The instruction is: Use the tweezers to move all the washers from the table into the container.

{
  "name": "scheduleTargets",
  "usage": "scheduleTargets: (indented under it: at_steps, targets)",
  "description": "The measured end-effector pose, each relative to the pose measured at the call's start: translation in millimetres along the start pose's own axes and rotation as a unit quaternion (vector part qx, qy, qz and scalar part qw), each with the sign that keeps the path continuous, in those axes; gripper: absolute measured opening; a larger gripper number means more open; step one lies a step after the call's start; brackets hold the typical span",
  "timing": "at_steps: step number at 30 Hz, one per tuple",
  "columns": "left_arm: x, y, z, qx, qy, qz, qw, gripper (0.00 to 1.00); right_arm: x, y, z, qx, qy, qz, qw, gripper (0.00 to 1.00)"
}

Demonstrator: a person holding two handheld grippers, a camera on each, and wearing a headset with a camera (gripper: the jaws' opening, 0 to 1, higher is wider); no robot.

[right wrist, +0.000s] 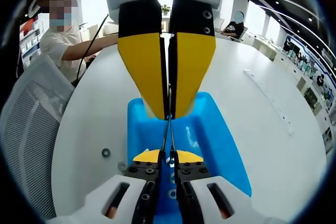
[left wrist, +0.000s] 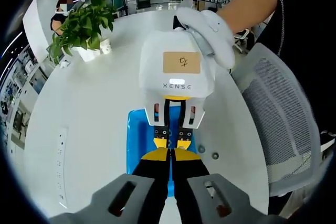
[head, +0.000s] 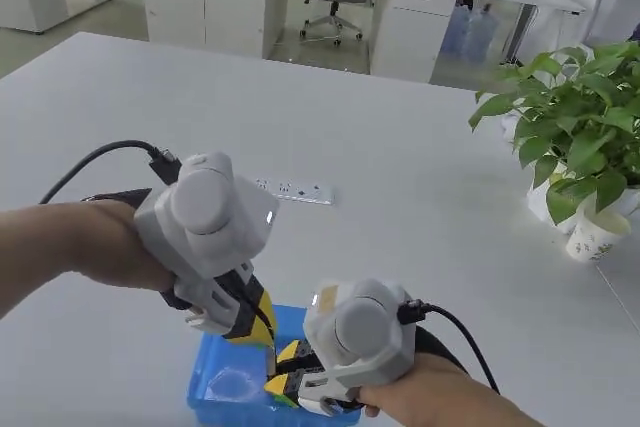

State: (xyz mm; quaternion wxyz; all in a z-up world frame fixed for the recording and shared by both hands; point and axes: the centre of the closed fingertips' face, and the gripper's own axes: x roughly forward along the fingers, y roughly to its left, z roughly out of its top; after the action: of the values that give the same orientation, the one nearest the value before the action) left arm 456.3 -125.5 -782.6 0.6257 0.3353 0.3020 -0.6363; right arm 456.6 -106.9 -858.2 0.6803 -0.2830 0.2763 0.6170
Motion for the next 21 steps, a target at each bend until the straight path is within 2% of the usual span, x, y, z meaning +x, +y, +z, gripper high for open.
scheduleTargets:
  at_steps: [11,21]
  targets:
    - [-6.8,-0.6,3.8,0.002,0.001,0.002,1.0000,0.03,-5.4,-0.8,6.1,-0.002,-0.008,-0.007,0.9999,0.10]
    - [-20.4,-7.1,10.7,0.003,0.004,0.005,1.0000,0.03,-15.6,4.4,18.2,-0.005,-0.020,-0.009,0.9997,0.10]
